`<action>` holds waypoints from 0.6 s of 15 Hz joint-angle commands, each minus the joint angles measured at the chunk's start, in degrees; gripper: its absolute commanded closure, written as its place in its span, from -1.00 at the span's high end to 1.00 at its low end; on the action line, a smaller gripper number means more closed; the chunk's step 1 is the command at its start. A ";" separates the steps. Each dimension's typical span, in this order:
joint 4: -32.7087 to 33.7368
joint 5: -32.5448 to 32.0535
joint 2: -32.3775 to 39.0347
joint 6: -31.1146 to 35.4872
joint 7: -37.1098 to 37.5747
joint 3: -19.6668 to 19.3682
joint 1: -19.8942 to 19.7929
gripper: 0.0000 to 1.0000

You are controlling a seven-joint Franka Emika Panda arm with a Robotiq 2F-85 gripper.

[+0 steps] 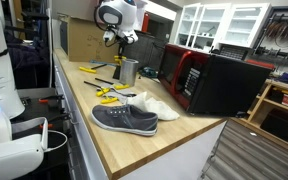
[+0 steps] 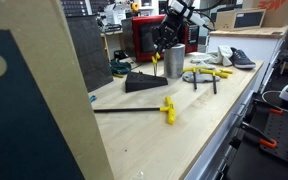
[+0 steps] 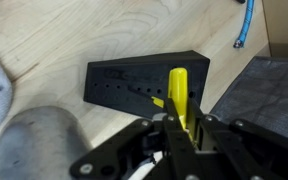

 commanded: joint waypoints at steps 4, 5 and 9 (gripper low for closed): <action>-0.39 1.42 0.21 0.10 -1.42 -0.30 -0.34 -0.92; -0.40 1.27 0.34 0.18 -1.20 -0.33 -0.38 -0.92; -0.34 0.93 0.81 0.18 -0.79 -0.37 -0.53 -0.92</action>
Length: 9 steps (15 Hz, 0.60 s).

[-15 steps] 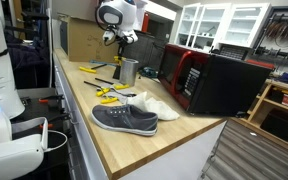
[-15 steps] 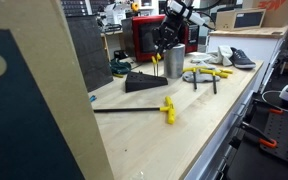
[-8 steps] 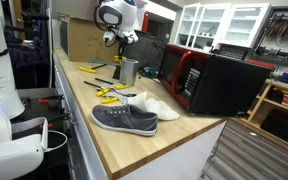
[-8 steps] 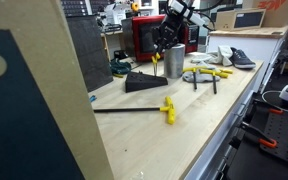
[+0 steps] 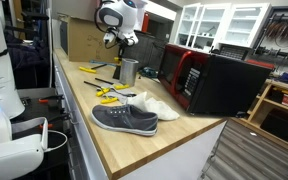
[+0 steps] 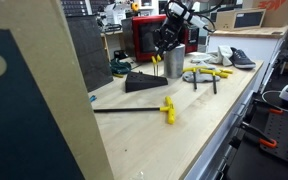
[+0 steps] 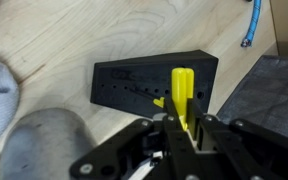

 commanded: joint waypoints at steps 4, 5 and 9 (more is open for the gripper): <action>-0.22 0.82 0.04 0.23 -0.60 -0.17 -0.22 -0.92; -0.23 0.87 0.04 0.24 -0.63 -0.15 -0.22 -0.92; -0.65 0.63 -0.57 -0.67 0.26 -0.18 -0.25 -0.92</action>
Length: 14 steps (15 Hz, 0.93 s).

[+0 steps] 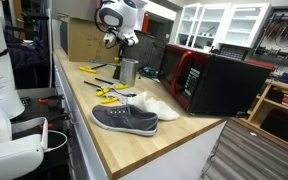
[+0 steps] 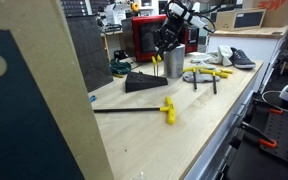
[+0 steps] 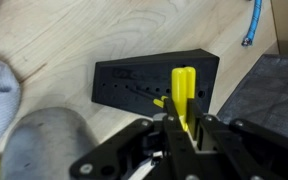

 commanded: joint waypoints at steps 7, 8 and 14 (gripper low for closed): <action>-1.06 0.93 -1.18 -3.14 0.64 -0.32 -0.36 -0.92; -1.15 0.56 -1.09 -2.67 0.95 -0.33 -0.36 -0.92; -1.01 -0.50 -0.72 0.52 1.17 -0.03 0.04 -0.92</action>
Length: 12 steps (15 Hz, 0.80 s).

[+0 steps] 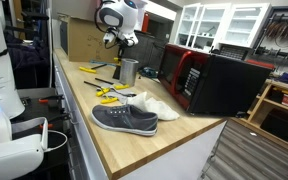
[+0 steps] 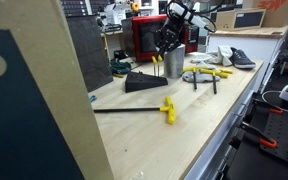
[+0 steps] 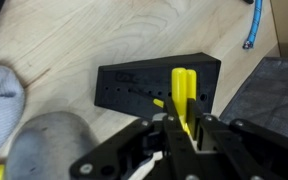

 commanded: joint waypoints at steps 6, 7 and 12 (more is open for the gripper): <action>-0.80 -0.77 -0.18 3.37 0.62 0.18 0.56 -0.92; -0.69 -0.49 -0.05 3.21 0.53 0.22 0.56 -0.92; -0.85 1.08 -0.46 1.27 0.62 0.14 0.35 -0.92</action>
